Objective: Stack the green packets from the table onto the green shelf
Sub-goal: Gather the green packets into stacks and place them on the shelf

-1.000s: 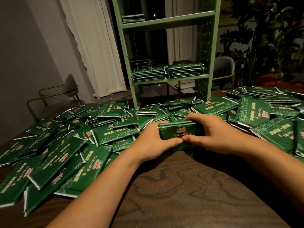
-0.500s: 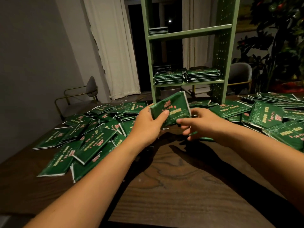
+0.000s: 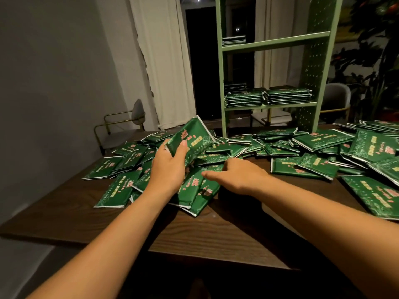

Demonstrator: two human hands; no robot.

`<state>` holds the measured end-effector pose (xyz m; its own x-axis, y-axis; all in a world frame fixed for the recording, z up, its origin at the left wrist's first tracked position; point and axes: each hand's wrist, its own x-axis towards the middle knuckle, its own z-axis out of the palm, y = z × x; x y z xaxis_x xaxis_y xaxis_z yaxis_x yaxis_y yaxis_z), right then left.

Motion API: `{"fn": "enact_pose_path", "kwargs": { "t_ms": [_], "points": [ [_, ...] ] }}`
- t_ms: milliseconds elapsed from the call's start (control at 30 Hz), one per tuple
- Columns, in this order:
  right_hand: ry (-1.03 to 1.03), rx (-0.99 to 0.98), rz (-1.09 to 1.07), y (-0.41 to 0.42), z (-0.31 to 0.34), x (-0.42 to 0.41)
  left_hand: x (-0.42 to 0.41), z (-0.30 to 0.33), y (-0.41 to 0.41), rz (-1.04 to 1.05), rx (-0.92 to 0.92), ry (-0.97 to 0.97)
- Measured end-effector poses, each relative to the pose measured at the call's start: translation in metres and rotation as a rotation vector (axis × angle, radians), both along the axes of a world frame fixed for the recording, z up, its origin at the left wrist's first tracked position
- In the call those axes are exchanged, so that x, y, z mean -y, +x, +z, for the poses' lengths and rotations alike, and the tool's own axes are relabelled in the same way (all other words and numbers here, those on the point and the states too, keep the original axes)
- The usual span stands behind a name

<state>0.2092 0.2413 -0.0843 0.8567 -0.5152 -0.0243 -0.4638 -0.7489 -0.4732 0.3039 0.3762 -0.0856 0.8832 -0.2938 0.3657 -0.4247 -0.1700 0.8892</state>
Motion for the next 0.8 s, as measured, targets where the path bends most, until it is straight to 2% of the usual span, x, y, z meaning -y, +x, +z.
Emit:
{"fn": "enact_pose_path", "kwargs": {
  "t_ms": [167, 233, 400, 533, 800],
  "points": [
    [-0.171, -0.022, -0.069, 0.017, -0.003, -0.027, -0.014, -0.013, 0.011, 0.125, -0.032, 0.012],
    [-0.16, -0.038, -0.079, 0.02, -0.004, -0.03, -0.017, -0.02, 0.01, 0.129, -0.046, 0.047],
    [0.135, -0.027, -0.111, 0.033, -0.007, -0.033, -0.02, -0.036, 0.012, 0.124, -0.037, 0.108],
    [0.235, 0.021, -0.093, 0.039, -0.009, -0.028, -0.02, -0.036, 0.012, 0.105, -0.038, 0.131],
    [0.636, 0.161, -0.083, -0.003, 0.01, 0.018, -0.01, -0.031, 0.004, 0.098, 0.036, 0.1]
  ]
}}
